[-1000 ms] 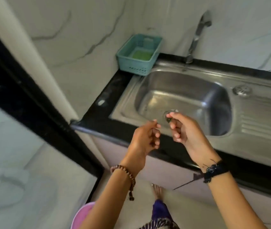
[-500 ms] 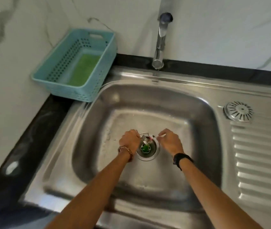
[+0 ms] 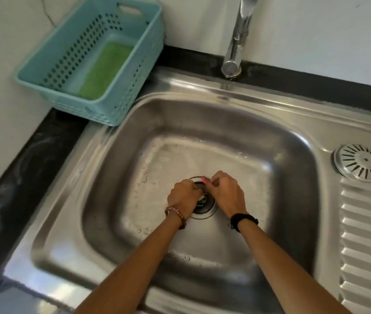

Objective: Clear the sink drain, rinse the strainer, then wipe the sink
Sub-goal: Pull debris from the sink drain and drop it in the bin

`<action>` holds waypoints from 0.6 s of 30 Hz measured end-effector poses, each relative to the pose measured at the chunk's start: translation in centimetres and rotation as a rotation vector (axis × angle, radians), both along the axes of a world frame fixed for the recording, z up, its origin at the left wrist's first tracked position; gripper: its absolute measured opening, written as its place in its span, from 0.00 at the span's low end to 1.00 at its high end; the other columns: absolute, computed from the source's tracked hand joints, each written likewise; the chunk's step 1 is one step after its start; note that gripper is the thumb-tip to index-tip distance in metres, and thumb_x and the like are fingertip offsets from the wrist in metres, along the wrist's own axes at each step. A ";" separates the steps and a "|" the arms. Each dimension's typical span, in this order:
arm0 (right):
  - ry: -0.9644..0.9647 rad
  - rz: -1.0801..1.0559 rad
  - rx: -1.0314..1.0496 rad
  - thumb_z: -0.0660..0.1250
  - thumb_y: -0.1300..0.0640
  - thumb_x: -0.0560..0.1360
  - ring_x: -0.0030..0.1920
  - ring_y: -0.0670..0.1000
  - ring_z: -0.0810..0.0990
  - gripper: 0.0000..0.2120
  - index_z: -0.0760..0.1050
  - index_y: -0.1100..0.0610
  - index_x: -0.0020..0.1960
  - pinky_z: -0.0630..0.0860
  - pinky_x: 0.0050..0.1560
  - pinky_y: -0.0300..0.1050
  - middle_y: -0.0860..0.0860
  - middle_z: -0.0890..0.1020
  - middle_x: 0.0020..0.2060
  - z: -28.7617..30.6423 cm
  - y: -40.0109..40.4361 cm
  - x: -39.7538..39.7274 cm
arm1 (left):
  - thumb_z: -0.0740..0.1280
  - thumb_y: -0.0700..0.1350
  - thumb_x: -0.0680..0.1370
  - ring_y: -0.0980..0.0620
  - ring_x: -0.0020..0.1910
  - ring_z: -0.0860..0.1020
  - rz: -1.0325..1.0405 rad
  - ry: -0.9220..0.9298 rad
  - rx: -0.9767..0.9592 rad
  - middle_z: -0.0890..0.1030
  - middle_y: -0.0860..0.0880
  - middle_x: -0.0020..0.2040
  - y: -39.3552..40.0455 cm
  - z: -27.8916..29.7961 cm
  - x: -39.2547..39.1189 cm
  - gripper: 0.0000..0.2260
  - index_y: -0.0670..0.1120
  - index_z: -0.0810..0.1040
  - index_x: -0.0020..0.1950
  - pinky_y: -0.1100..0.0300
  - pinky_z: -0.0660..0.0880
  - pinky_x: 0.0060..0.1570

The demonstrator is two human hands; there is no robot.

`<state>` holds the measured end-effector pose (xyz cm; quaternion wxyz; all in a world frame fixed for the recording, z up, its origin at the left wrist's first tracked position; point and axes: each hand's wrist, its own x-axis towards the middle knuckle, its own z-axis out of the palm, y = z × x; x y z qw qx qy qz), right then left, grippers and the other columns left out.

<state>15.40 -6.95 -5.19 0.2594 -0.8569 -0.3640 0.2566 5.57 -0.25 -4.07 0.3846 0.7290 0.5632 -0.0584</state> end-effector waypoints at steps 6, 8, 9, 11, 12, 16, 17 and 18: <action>0.425 -0.172 0.257 0.66 0.46 0.74 0.40 0.49 0.80 0.14 0.74 0.58 0.43 0.75 0.40 0.40 0.51 0.82 0.40 9.2 -1.1 -6.1 | 0.64 0.45 0.73 0.47 0.33 0.78 0.136 -0.233 -0.036 0.83 0.44 0.39 -0.9 9.5 -7.2 0.05 0.46 0.77 0.39 0.55 0.75 0.38; 0.547 -0.138 0.351 0.66 0.50 0.74 0.35 0.44 0.79 0.12 0.73 0.58 0.41 0.75 0.35 0.35 0.49 0.81 0.37 12.6 -2.3 -10.1 | 0.64 0.45 0.74 0.51 0.28 0.75 0.206 -0.330 -0.026 0.81 0.48 0.34 -2.6 12.8 -11.4 0.05 0.46 0.76 0.38 0.58 0.72 0.32; 0.578 -0.105 0.379 0.66 0.52 0.74 0.33 0.42 0.77 0.10 0.72 0.58 0.40 0.73 0.31 0.32 0.48 0.80 0.35 14.2 -3.1 -12.5 | 0.64 0.45 0.74 0.53 0.27 0.74 0.251 -0.380 -0.014 0.80 0.50 0.32 -3.8 14.4 -13.9 0.06 0.47 0.75 0.38 0.59 0.71 0.30; 0.625 -0.024 0.403 0.66 0.55 0.73 0.31 0.43 0.75 0.07 0.72 0.56 0.38 0.71 0.28 0.32 0.49 0.78 0.33 16.5 -5.0 -17.8 | 0.64 0.44 0.74 0.55 0.26 0.73 0.358 -0.470 0.023 0.78 0.52 0.31 -6.8 16.7 -19.7 0.06 0.47 0.74 0.37 0.62 0.70 0.30; 0.648 0.015 0.404 0.67 0.55 0.72 0.31 0.44 0.75 0.07 0.72 0.55 0.37 0.71 0.28 0.33 0.49 0.78 0.32 17.1 -6.0 -20.0 | 0.64 0.44 0.73 0.56 0.26 0.73 0.409 -0.503 0.038 0.78 0.52 0.30 -8.3 17.4 -22.2 0.05 0.46 0.74 0.37 0.64 0.71 0.29; 0.698 0.207 0.318 0.68 0.50 0.70 0.30 0.41 0.75 0.08 0.73 0.50 0.33 0.73 0.30 0.34 0.43 0.79 0.28 17.2 -10.5 -31.9 | 0.63 0.43 0.74 0.58 0.26 0.74 0.607 -0.545 0.132 0.78 0.53 0.30 -15.9 17.9 -35.2 0.07 0.46 0.74 0.36 0.68 0.70 0.26; 0.686 0.242 0.298 0.68 0.47 0.68 0.32 0.43 0.75 0.09 0.73 0.50 0.34 0.74 0.33 0.37 0.44 0.79 0.29 16.6 -11.4 -34.3 | 0.63 0.44 0.74 0.57 0.27 0.75 0.647 -0.513 0.135 0.78 0.53 0.30 -17.5 17.3 -37.8 0.06 0.47 0.74 0.36 0.65 0.71 0.28; 0.659 0.292 0.263 0.68 0.46 0.66 0.34 0.45 0.76 0.10 0.73 0.51 0.35 0.75 0.37 0.40 0.45 0.79 0.33 15.9 -12.4 -37.2 | 0.64 0.44 0.74 0.55 0.29 0.76 0.698 -0.467 0.131 0.78 0.53 0.30 -19.3 16.4 -40.9 0.06 0.47 0.74 0.37 0.62 0.72 0.30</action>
